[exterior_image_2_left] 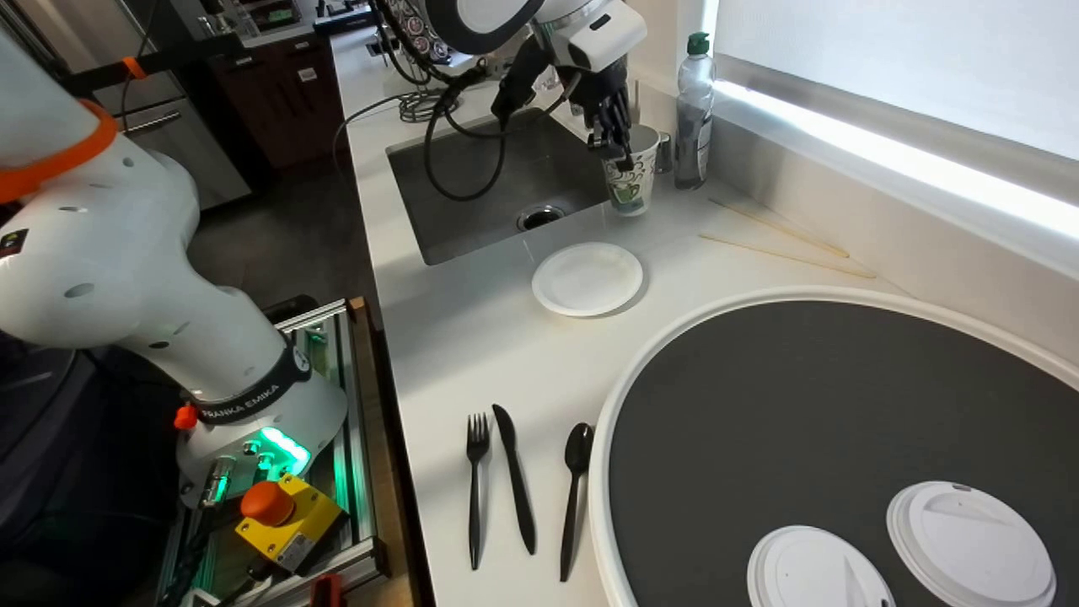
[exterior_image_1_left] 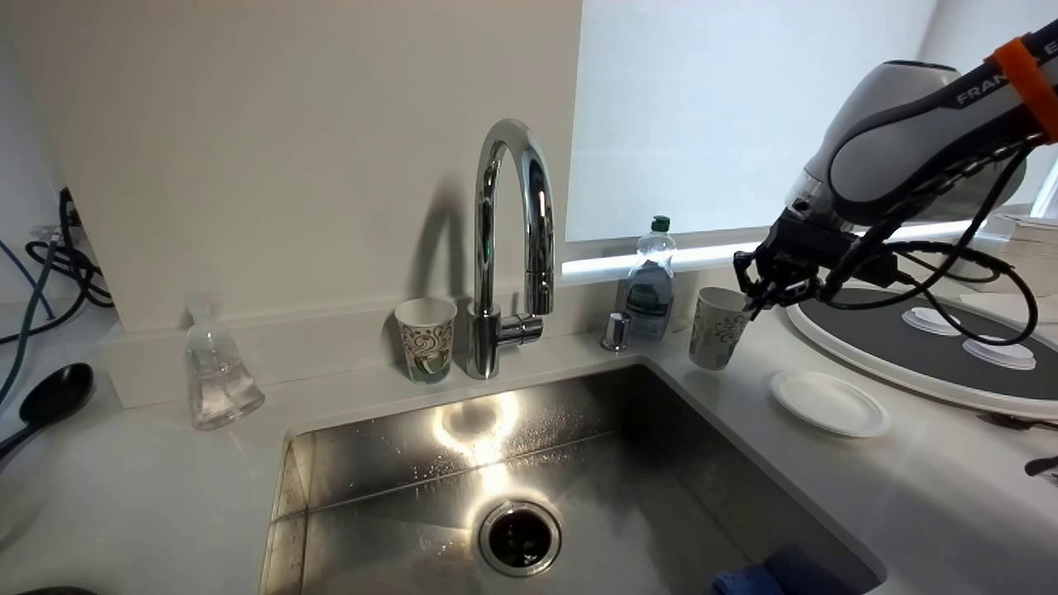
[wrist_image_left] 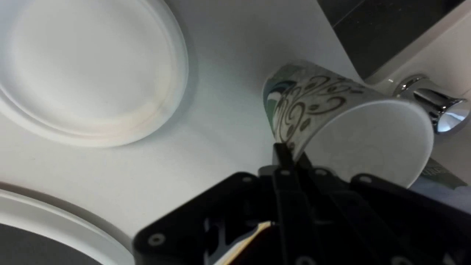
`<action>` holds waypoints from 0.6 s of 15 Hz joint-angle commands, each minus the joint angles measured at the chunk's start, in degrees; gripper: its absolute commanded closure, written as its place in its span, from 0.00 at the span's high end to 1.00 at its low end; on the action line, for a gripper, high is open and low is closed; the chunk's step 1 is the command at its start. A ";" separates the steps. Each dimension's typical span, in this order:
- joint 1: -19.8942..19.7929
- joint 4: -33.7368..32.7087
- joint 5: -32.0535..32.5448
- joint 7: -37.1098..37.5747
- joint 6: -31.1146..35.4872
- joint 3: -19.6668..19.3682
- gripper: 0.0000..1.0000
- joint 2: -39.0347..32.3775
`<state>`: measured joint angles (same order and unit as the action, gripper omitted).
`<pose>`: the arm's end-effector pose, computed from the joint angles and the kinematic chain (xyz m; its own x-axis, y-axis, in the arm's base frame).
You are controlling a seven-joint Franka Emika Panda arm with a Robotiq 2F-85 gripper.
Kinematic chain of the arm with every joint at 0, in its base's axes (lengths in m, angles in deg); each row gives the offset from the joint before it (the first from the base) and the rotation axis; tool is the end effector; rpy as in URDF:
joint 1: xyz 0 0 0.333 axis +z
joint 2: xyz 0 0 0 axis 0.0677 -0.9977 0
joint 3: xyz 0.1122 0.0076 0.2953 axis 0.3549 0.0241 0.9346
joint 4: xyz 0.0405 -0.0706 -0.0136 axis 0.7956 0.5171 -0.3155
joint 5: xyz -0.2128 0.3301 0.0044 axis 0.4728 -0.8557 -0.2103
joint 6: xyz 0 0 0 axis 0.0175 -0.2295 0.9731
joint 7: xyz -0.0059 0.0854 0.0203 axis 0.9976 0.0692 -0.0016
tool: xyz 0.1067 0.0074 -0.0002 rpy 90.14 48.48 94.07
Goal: Move the white plate on the counter backwards then place one coffee cup on the plate.
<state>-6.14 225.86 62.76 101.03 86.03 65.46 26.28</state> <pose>0.5057 0.0050 0.3786 0.7204 -0.6566 0.2236 -0.6176 -0.7539 -0.2241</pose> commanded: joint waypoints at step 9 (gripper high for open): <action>-1.05 6.59 -7.10 -27.61 -6.52 -7.95 0.01 9.95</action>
<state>-7.61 229.98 59.52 81.76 83.40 59.43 31.91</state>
